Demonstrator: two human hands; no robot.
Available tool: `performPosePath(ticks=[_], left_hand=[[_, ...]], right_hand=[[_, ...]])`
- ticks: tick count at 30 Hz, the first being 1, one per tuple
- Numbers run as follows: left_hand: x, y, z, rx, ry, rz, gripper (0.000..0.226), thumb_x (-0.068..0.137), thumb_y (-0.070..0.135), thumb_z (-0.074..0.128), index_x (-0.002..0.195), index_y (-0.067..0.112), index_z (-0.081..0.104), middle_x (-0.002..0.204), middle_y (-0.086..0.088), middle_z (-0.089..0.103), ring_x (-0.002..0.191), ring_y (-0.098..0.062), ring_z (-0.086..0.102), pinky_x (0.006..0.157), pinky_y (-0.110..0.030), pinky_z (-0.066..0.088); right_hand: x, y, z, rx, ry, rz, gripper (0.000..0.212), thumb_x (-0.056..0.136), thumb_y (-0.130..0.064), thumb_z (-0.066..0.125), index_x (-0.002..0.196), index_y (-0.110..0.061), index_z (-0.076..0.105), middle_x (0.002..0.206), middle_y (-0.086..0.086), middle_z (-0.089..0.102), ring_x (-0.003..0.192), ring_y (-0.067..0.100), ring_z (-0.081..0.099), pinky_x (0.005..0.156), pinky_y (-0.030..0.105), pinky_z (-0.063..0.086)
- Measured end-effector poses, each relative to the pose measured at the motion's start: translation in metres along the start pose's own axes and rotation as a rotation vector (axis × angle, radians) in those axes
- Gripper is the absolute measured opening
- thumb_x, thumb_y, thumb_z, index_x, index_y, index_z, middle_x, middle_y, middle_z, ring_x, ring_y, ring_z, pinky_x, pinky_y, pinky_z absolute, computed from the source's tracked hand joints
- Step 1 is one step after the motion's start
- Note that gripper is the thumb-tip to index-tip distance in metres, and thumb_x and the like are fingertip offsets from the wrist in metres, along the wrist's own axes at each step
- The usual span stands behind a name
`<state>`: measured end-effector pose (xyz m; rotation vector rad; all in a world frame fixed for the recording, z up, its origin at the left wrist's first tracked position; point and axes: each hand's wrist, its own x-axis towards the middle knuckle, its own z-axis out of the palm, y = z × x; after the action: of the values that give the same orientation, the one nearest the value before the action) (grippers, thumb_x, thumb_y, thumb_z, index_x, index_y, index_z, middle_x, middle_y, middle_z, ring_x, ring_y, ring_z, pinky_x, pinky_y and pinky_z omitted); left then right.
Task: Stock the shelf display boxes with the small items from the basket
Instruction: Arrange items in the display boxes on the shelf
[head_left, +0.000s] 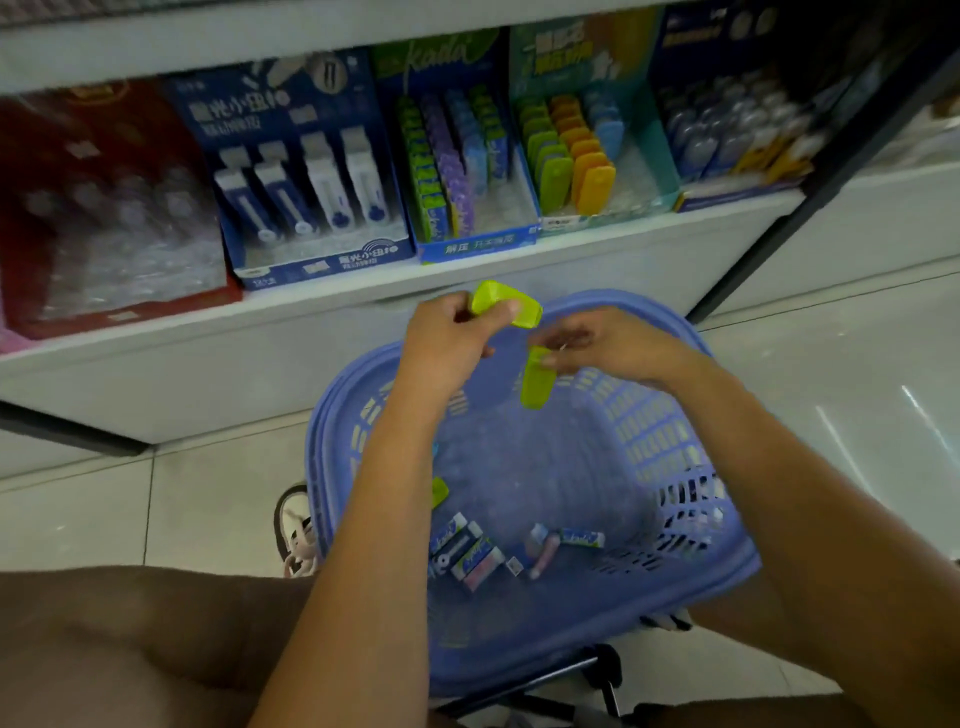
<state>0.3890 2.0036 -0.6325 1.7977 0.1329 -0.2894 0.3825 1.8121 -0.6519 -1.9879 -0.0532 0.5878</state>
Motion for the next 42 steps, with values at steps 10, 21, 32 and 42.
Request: performPosePath(ticks=[10,21,32,42], left_hand=[[-0.006,0.040,0.011,-0.310,0.070,0.032,0.012,0.082,0.002,0.068,0.088,0.011,0.061,0.086,-0.010,0.068,0.076,-0.022,0.067,0.079,-0.036,0.058],[0.003,0.029,0.010,-0.279,-0.039,0.044,0.005,0.087,0.006,0.063,0.087,0.011,0.061,0.065,0.003,0.071,0.062,-0.012,0.068,0.061,-0.022,0.057],[0.000,0.035,0.017,-0.210,-0.102,0.082,0.012,0.085,0.005,0.067,0.095,0.011,0.066,0.075,-0.001,0.066,0.064,-0.006,0.065,0.064,-0.019,0.055],[0.008,0.058,0.038,0.057,-0.093,0.286,0.017,0.086,0.013,0.067,0.100,0.023,0.063,0.092,-0.008,0.069,0.082,-0.026,0.064,0.081,-0.043,0.054]], right_hand=[[0.013,-0.075,-0.088,-0.210,0.609,-0.369,0.016,0.085,-0.017,0.069,0.101,-0.021,0.065,0.093,-0.008,0.062,0.080,0.006,0.058,0.072,0.003,0.045],[0.049,-0.085,-0.096,-0.640,0.449,-0.399,0.023,0.082,-0.015,0.072,0.102,-0.004,0.073,0.105,0.010,0.072,0.093,0.013,0.065,0.084,0.009,0.040],[0.044,-0.067,-0.092,-0.941,0.495,-0.516,0.023,0.091,-0.020,0.059,0.103,-0.007,0.074,0.108,0.016,0.067,0.100,0.037,0.051,0.087,0.025,0.033],[-0.006,-0.067,-0.100,-0.247,0.305,-0.369,0.023,0.091,-0.030,0.056,0.111,-0.036,0.066,0.087,-0.016,0.067,0.078,0.005,0.060,0.073,0.016,0.047]])
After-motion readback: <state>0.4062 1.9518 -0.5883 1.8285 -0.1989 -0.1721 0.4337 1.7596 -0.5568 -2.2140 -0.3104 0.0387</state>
